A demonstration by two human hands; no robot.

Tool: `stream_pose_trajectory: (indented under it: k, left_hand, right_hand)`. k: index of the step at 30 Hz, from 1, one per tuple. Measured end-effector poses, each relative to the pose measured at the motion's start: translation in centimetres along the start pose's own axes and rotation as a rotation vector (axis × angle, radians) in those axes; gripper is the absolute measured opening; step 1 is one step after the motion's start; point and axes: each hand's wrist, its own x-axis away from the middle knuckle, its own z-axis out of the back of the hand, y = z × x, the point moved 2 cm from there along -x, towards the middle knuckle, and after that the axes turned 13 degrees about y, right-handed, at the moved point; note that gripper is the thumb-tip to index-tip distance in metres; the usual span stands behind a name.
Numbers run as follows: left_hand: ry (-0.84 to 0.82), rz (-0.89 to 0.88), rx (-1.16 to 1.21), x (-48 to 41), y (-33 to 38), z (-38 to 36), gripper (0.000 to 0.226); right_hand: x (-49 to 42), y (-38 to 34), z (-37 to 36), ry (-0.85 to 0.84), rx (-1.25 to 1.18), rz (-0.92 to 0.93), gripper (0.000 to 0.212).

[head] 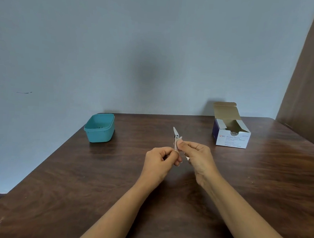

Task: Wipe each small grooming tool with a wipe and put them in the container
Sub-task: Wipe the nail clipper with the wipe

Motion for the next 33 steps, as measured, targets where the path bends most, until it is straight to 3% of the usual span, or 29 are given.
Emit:
stream_pose_trajectory:
  k: [5, 14, 19, 33]
  left_hand:
    - [-0.015, 0.066, 0.076, -0.2, -0.3, 0.3, 0.029]
    - [-0.138, 0.142, 0.153, 0.3, -0.1, -0.4, 0.028]
    - [-0.179, 0.185, 0.255, 0.1, -0.1, -0.3, 0.029]
    - [-0.196, 0.249, 0.345, -0.2, -0.2, 0.0, 0.031]
  right_hand:
    - [-0.4, 0.2, 0.2, -0.102, 0.071, -0.109, 0.014]
    - [-0.7, 0.0, 0.6, 0.01, -0.075, -0.169, 0.029]
    - [-0.6, -0.4, 0.5, 0.001, -0.204, -0.212, 0.012]
    - [-0.5, -0.7, 0.7, -0.02, -0.136, -0.08, 0.008]
